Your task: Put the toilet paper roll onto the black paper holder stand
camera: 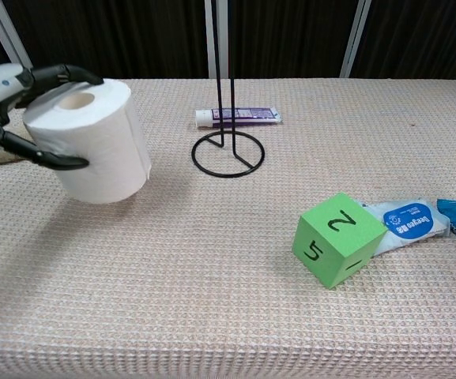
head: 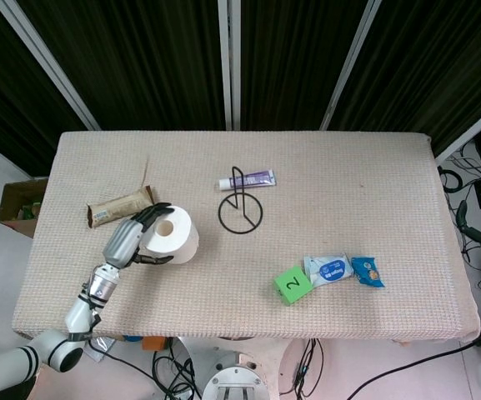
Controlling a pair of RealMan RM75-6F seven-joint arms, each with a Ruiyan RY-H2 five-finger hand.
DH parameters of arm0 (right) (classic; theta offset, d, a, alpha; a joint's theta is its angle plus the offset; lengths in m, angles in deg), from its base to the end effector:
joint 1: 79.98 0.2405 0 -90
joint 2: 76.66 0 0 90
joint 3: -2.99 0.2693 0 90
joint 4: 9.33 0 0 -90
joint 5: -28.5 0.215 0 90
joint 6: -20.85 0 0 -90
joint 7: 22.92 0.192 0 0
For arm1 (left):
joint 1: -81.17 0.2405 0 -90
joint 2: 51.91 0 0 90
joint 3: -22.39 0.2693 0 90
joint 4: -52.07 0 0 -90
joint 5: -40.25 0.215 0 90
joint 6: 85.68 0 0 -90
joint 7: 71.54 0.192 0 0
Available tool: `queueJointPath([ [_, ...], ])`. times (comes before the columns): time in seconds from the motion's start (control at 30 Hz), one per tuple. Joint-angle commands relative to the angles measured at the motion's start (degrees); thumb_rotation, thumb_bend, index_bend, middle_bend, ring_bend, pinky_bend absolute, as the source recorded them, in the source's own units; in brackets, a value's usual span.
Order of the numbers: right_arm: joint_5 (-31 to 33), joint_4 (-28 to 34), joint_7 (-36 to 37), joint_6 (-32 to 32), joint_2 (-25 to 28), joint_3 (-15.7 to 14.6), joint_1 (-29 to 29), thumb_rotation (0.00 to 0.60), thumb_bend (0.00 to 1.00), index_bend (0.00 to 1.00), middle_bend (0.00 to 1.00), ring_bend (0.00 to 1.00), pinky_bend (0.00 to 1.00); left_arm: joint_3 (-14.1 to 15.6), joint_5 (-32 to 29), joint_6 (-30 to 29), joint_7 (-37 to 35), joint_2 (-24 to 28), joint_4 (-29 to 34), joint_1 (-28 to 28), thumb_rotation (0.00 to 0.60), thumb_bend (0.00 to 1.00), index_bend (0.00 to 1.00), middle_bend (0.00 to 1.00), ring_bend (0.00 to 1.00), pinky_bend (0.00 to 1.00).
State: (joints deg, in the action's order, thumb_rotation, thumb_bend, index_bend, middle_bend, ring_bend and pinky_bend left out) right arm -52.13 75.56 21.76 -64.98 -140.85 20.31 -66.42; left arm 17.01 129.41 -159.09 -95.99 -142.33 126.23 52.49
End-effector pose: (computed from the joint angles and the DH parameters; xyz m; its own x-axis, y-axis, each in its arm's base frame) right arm -0.2899 -0.3245 0.2372 -0.3220 0.2201 0.9208 -0.9299 -0.2561 -0.2640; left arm -0.2020 0.3470 -0.0025 -0.0715 0.2253 0.9717 0.9176 -0.3670 0.1526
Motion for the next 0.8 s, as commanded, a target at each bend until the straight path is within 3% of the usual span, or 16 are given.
queueJointPath([
  [0.03,-0.1,0.1,0.2,-0.2,0.1,0.1,0.0,0.600,0.49,0.00,0.00,0.00,0.00,-3.7,-0.6,-0.6,2.6,6.3,7.1,-1.6,0.600,0.30,0.23,0.40,0.27,0.41],
  [0.27,-0.7,1.0,0.1,-1.1,0.6,0.8,0.1,0.600,0.49,0.00,0.00,0.00,0.00,-14.3,-7.3,5.0,6.0,17.2,17.8,-7.5,0.600,0.30,0.23,0.40,0.27,0.42],
  [0.47,-0.6,1.3,-0.4,-1.3,0.5,1.2,0.3,0.600,0.49,0.00,0.00,0.00,0.00,-21.2,-16.9,13.2,7.6,22.9,22.3,-12.8,0.600,0.32,0.25,0.41,0.27,0.41],
  [0.67,-0.3,0.9,-0.1,-1.2,0.4,1.7,0.7,0.600,0.49,0.00,0.00,0.00,0.00,-25.7,-25.4,20.2,3.4,27.8,26.4,-15.7,0.600,0.32,0.25,0.41,0.27,0.41],
  [0.8,-0.2,0.8,0.1,-1.0,0.6,1.9,0.8,0.600,0.49,0.00,0.00,0.00,0.00,-26.4,-27.8,21.7,3.4,28.2,27.4,-17.3,0.600,0.32,0.26,0.41,0.27,0.40],
])
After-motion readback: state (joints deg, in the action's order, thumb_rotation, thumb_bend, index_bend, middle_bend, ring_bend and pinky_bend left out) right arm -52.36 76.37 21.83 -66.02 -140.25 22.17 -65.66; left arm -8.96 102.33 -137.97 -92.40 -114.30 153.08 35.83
